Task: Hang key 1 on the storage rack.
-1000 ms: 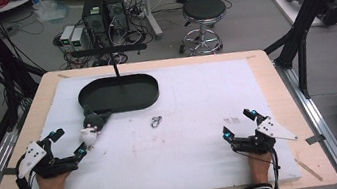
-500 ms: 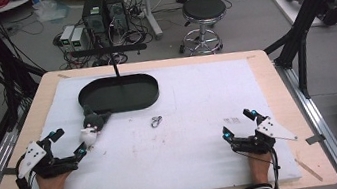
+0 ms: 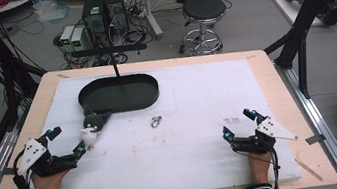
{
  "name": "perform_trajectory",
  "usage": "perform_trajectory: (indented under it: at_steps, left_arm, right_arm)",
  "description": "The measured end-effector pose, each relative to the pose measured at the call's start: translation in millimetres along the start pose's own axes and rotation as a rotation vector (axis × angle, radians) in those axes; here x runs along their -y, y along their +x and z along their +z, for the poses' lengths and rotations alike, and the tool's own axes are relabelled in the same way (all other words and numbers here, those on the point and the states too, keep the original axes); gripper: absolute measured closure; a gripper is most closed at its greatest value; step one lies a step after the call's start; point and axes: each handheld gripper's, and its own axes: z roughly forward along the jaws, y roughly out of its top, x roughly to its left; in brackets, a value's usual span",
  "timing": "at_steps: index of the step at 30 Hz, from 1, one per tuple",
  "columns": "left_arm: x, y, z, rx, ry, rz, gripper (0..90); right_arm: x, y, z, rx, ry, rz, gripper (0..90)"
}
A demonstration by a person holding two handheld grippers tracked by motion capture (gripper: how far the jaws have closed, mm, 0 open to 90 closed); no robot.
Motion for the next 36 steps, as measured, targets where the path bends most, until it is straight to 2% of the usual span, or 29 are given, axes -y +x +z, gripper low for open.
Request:
perform_trajectory:
  at_steps: [3,5,7,10,11,12,19,20,22,27,28,32,35,36]
  left_arm:
    - [-14.3,-1.8,1.6,-0.017,0.053,0.021,1.7]
    - [-18.3,-2.0,2.4,-0.02,0.07,0.022,1.7]
    - [-31.1,-1.7,4.9,-0.033,0.11,0.026,1.7]
    - [-37.2,-1.8,6.8,-0.035,0.13,0.025,1.7]
    - [-42.9,-2.3,9.4,-0.037,0.164,0.026,1.7]
    - [-42.9,-2.3,9.4,-0.037,0.164,0.026,1.7]
    - [-59.0,-4.5,18.4,-0.041,0.245,0.03,1.7]
    - [-63.2,-4.8,21.9,-0.042,0.28,0.029,1.7]
    - [-65.0,-5.2,23.8,-0.042,0.289,0.023,1.7]
    - [-72.9,-4.6,34.3,-0.04,0.376,0.009,1.7]
    - [-72.9,-4.6,34.3,-0.04,0.376,0.009,1.7]
    - [-76.3,-3.9,41.7,-0.05,0.446,0.012,1.7]
    - [-77.2,-4.5,48.0,-0.037,0.509,0.021,1.7]
    - [-77.2,-4.5,48.0,-0.037,0.509,0.021,1.7]
  right_arm:
    - [0.0,0.0,0.0,0.0,0.0,0.0,1.1]
    - [0.0,0.0,0.0,0.0,0.001,0.001,1.1]
    - [0.0,-0.2,0.2,-0.001,0.0,-0.002,1.1]
    - [-0.1,0.0,0.1,-0.001,0.001,0.001,1.1]
    - [0.0,-0.1,0.1,0.0,0.002,0.001,1.1]
    - [0.0,0.0,0.1,0.0,0.001,0.002,1.2]
    - [-0.1,-0.5,0.7,-0.002,0.0,-0.005,1.1]
    - [-0.2,-0.5,0.7,-0.002,0.0,-0.004,1.1]
    - [-0.2,-0.5,0.7,-0.002,0.001,-0.004,1.2]
    - [-0.2,-0.5,0.7,-0.003,0.001,-0.005,1.1]
    - [-0.2,-0.5,0.7,-0.002,0.001,-0.005,1.1]
    - [-0.2,-0.4,0.7,0.0,0.002,-0.007,1.1]
    - [-0.2,-0.4,0.7,-0.001,0.002,-0.006,1.1]
    - [-0.2,-0.5,0.7,-0.002,0.001,-0.006,1.2]
